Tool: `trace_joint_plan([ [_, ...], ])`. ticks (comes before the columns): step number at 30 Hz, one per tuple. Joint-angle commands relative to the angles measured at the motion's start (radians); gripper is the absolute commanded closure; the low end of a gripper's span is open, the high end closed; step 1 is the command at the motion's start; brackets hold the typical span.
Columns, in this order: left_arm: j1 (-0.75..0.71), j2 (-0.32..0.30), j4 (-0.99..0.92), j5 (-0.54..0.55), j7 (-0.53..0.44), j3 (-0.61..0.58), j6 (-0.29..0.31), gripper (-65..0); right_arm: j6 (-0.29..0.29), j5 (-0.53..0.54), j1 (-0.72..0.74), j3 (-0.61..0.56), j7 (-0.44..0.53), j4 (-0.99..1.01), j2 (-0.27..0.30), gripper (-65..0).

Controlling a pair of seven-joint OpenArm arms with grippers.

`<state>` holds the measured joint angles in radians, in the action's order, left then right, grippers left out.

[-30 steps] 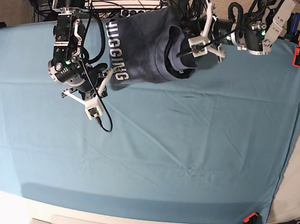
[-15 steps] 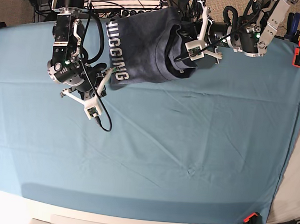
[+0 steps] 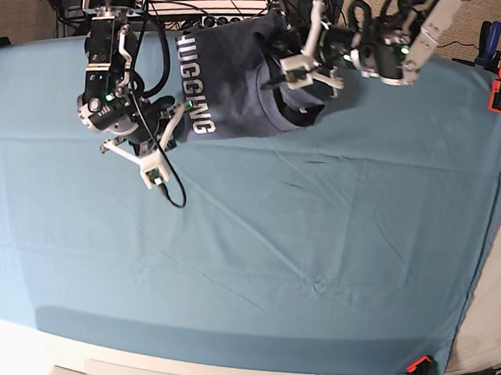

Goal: Fold the T-shirt properly
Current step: 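Pinch the bundle's edge with the left gripper and tuck it under, then press and tuck the loose fabric at the bundle's side with the left gripper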

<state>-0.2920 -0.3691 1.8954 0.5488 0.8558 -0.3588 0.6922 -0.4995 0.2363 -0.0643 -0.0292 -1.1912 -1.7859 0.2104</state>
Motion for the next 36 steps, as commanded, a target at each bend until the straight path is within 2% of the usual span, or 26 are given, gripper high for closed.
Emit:
trace_joint_plan([
  [1, 0.020, 0.001, 0.014, 0.010, -0.027, -0.010, 0.000, 0.0, -0.006, 0.006, 0.010, 0.003, 0.014, -0.018, 0.006, 0.0],
  [9, 0.097, -0.001, -0.010, -0.031, -0.026, -0.027, -0.018, 0.0, -0.013, 0.006, -0.005, 0.003, 0.012, -0.019, 0.012, 0.0],
  [17, 0.093, -0.012, -0.107, 0.011, -0.014, -0.027, -0.018, 0.0, -0.013, 0.006, -0.005, 0.004, 0.006, -0.019, 0.056, 0.0],
  [21, 0.100, -0.016, -0.132, -0.047, -0.018, -0.027, -0.019, 0.0, -0.013, 0.007, -0.008, 0.004, 0.004, -0.019, 0.056, 0.0],
  [31, 0.219, -0.106, -0.164, -0.094, -0.018, -0.027, -0.120, 0.0, -0.013, 0.014, -0.008, 0.004, 0.000, -0.019, 0.056, 0.0],
  [36, 0.294, -0.122, -0.165, -0.099, -0.018, -0.027, -0.121, 0.0, -0.013, 0.038, -0.008, 0.004, -0.002, -0.019, 0.055, 0.0],
])
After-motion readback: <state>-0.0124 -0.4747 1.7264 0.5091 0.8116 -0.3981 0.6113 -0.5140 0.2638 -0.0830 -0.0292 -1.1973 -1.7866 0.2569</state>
